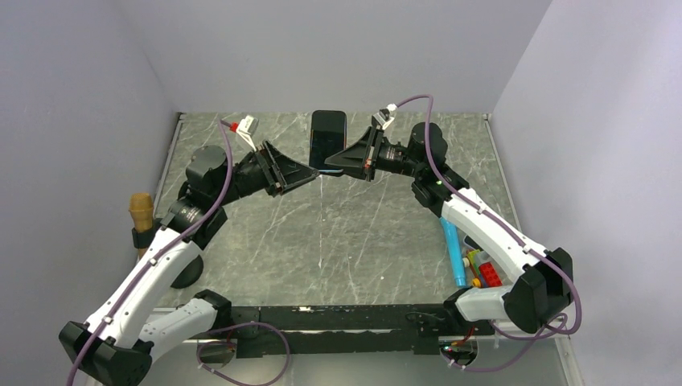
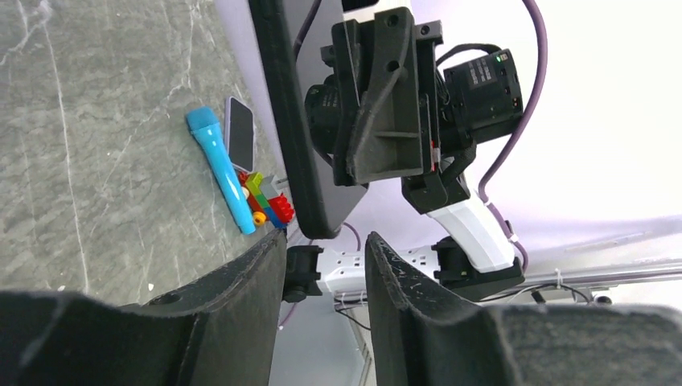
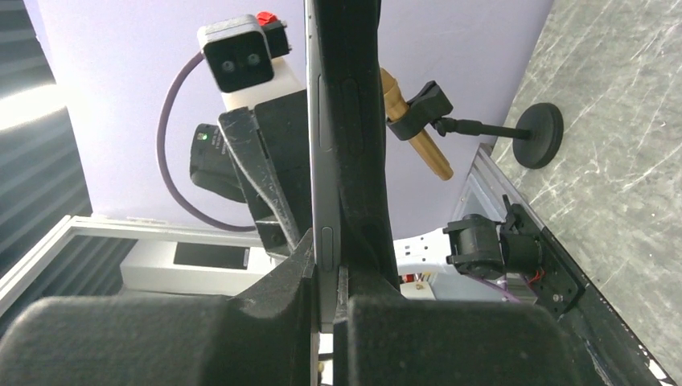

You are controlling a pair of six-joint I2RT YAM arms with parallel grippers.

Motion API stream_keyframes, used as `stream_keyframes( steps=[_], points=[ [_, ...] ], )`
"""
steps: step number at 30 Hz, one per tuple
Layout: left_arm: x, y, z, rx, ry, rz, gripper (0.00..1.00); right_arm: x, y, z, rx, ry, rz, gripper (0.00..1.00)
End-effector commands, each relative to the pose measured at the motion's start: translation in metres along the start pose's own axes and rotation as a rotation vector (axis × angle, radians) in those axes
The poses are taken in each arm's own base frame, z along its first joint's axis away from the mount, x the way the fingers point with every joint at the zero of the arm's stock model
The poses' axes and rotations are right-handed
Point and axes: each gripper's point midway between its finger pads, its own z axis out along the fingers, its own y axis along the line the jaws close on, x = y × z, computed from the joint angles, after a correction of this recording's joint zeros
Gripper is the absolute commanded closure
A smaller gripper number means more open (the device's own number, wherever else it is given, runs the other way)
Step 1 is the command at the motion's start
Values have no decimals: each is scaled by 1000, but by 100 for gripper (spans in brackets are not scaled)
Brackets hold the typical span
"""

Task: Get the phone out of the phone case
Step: Remove the phone case from the phone.

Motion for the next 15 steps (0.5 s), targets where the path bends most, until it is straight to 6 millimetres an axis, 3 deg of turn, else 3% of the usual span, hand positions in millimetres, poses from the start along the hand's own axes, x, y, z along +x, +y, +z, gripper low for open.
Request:
stream_keyframes(
  steps=[1,3,6,9,13,15],
  points=[
    [-8,-10,1,52,-21,-26,55,7,51,-15,-146,-15,-124,100],
    [-13,-17,5,98,-33,-38,58,7,51,-15,-144,-17,-123,100],
    [-16,-23,9,133,-23,-41,71,6,51,-14,-147,-17,-123,100],
    [-18,-21,9,116,-40,8,77,5,53,-14,-145,-18,-116,100],
    [-22,-16,4,78,-52,192,95,7,59,-15,-156,-4,-76,100],
    [-22,-14,1,64,-31,339,98,9,64,-16,-172,14,-45,100]
  ],
)
